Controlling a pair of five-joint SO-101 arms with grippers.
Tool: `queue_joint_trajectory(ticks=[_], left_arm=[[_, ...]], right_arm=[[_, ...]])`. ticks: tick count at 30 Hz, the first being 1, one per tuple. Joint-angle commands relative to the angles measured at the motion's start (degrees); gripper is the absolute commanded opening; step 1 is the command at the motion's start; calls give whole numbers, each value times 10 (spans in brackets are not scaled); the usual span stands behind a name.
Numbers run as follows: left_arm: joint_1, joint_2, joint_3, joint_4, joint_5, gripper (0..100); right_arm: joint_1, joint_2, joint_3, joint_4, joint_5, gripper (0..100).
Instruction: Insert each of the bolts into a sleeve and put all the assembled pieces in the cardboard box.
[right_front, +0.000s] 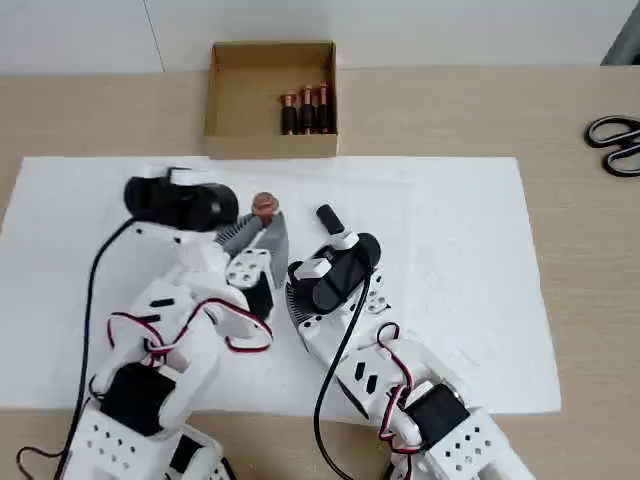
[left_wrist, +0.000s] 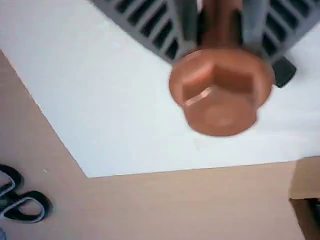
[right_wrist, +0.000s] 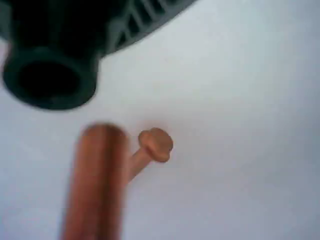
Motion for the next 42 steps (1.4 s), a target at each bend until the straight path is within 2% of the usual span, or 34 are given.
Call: queue_joint_trajectory(ticks=[1, 11, 42], left_arm=[[4, -12, 1, -32, 4, 6], [4, -12, 9, -33, 33, 6], [4, -12, 15, 13, 33, 6]], right_arm=[[-6, -13, -5, -15, -7, 4], [-28, -13, -8, -15, -7, 4], [-28, -14, -9, -15, -7, 4]])
